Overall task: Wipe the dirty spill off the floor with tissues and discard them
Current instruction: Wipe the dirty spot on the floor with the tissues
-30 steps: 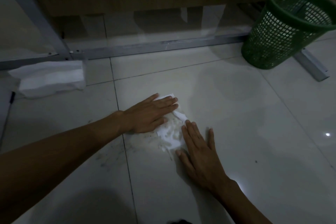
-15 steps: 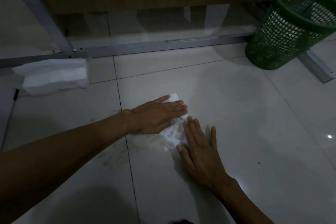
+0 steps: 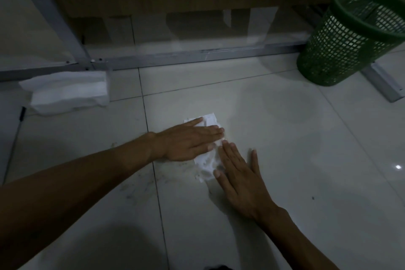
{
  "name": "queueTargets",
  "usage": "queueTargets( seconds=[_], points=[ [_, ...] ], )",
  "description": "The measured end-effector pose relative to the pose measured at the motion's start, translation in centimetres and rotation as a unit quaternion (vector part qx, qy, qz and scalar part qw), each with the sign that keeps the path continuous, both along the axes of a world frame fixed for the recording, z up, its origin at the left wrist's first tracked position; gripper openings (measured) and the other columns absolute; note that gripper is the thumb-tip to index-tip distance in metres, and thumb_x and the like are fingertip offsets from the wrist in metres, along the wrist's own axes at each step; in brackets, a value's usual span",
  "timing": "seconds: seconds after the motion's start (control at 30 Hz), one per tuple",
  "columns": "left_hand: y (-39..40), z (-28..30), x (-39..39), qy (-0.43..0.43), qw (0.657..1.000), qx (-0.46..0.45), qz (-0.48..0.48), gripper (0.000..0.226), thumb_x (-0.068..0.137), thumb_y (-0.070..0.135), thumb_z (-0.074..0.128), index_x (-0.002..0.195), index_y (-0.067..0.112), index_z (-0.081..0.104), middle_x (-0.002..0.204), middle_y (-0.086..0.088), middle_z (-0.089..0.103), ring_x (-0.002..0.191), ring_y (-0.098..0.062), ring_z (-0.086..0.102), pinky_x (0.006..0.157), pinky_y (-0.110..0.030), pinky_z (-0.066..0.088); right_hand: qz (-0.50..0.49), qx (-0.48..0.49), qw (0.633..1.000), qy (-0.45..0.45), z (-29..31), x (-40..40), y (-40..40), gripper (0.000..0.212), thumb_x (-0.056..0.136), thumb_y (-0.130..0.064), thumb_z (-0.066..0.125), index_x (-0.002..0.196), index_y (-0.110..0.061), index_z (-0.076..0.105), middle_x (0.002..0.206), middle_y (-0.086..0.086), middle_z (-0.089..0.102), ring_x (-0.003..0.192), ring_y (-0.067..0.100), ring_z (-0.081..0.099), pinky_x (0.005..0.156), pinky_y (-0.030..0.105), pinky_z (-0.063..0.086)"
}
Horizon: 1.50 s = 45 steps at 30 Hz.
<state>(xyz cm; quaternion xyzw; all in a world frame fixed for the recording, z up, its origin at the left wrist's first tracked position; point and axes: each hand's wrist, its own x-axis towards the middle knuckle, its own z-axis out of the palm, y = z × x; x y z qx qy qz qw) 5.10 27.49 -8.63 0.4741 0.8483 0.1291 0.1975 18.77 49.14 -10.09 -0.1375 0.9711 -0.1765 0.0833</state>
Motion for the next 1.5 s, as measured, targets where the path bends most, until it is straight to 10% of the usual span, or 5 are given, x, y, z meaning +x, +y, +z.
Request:
queueTargets(
  seconds=[0.37,0.9,1.5],
  points=[
    [0.9,-0.3,-1.8,0.050,0.996,-0.071,0.028,0.061,0.110,0.045,0.016,0.163,0.022,-0.004,0.172,0.003,-0.009,0.157,-0.008,-0.010,0.128,-0.040,-0.009,-0.043,0.076,0.996,-0.022,0.0,3.5,-0.5,0.082,0.096,-0.065,-0.014,0.162,-0.016,-0.009,0.170,0.002,-0.017,0.156,0.013,-0.023,0.125,0.056,-0.013],
    [-1.0,-1.0,-1.0,0.065,0.997,-0.038,0.002,0.059,0.111,0.044,0.014,0.164,0.022,-0.001,0.172,0.006,-0.007,0.156,-0.003,-0.011,0.129,-0.040,-0.006,-0.029,0.074,0.997,0.023,-0.4,3.4,-0.9,0.076,0.105,-0.058,0.010,0.162,-0.008,0.018,0.171,0.009,0.009,0.159,0.019,0.000,0.128,0.055,0.007],
    [-2.4,0.0,3.1,0.052,0.999,-0.007,0.013,0.059,0.111,0.032,0.030,0.162,0.009,0.008,0.171,-0.006,0.001,0.159,-0.016,-0.002,0.129,-0.041,-0.001,0.030,0.100,0.995,0.005,0.2,3.4,-3.0,0.080,0.103,-0.062,0.005,0.163,-0.009,0.008,0.171,0.008,0.000,0.159,0.018,-0.010,0.128,0.053,-0.004]
  ],
)
